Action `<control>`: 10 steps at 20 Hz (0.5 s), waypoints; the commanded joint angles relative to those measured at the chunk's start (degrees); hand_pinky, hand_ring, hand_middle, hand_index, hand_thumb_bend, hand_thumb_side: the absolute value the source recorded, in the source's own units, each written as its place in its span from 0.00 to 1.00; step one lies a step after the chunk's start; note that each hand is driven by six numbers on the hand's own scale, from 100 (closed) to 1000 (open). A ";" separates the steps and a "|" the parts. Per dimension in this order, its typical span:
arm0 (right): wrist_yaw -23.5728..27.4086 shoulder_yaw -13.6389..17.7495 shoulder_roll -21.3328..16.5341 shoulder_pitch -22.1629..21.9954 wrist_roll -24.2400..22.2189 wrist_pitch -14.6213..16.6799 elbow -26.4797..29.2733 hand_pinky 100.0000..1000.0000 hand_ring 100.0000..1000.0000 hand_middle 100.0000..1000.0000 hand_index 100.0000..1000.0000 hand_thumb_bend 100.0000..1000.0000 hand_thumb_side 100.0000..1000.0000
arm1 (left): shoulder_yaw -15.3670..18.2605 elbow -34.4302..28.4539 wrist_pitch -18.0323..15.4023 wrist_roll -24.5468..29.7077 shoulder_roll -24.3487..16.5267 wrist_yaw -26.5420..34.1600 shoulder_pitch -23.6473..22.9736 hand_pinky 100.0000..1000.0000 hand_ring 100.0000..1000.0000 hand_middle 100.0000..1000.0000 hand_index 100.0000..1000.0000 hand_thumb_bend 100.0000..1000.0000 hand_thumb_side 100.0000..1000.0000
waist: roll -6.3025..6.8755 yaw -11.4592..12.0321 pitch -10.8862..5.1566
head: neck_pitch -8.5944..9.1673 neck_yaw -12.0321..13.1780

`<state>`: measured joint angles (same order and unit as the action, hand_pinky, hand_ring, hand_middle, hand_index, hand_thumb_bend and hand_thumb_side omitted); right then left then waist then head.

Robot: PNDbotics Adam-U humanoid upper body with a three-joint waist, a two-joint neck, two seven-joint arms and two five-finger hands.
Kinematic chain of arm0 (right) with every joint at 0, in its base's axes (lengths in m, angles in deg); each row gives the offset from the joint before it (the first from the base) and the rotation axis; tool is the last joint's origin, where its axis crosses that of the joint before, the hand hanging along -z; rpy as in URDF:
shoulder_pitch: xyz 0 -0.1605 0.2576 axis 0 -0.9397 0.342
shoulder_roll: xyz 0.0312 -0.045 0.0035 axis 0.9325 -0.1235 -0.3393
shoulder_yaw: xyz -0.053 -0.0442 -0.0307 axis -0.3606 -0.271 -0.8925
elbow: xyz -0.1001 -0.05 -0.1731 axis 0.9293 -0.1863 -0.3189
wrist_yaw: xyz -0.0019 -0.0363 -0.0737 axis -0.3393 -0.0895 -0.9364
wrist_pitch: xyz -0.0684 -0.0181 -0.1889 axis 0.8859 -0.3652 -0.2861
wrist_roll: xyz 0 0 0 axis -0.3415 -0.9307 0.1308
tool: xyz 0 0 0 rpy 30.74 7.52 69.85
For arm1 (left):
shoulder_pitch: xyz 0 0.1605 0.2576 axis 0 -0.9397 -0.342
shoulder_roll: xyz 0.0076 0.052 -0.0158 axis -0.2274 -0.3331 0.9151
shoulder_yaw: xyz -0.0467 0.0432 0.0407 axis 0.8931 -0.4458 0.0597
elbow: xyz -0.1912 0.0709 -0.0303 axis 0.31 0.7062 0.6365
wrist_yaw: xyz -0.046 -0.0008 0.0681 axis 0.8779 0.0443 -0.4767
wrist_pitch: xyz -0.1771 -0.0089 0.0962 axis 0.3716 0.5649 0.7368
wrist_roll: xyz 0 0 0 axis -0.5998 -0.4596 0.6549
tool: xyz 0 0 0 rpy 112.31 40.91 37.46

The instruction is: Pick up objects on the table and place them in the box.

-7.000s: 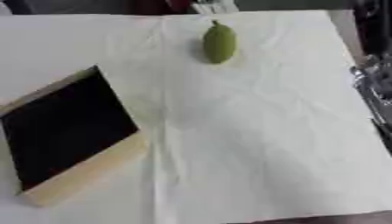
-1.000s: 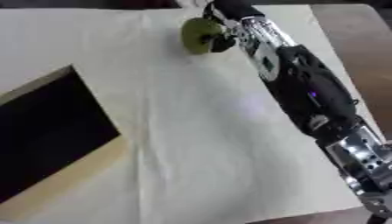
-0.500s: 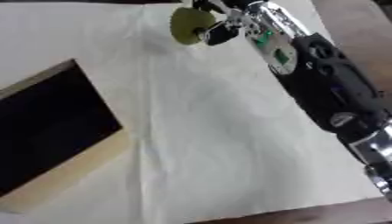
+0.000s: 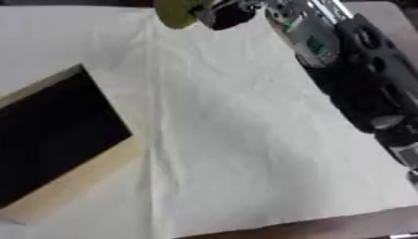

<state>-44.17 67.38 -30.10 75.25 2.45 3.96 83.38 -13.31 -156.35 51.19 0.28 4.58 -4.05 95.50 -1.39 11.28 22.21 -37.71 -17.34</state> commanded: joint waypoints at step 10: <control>2.46 -4.50 10.83 6.53 -9.35 -5.22 17.37 0.78 0.55 0.38 0.43 0.00 0.00 | 0.99 -0.85 -0.37 -0.31 -1.90 0.02 0.88 0.55 0.66 0.68 0.74 0.99 0.83 | -0.47 0.28 -2.81 | -1.02 -1.61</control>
<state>-41.27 62.46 -20.07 80.46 -6.06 -0.39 98.26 -13.21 -156.35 51.00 0.11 4.57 -4.02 95.73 -1.43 11.42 21.43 -38.33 -18.62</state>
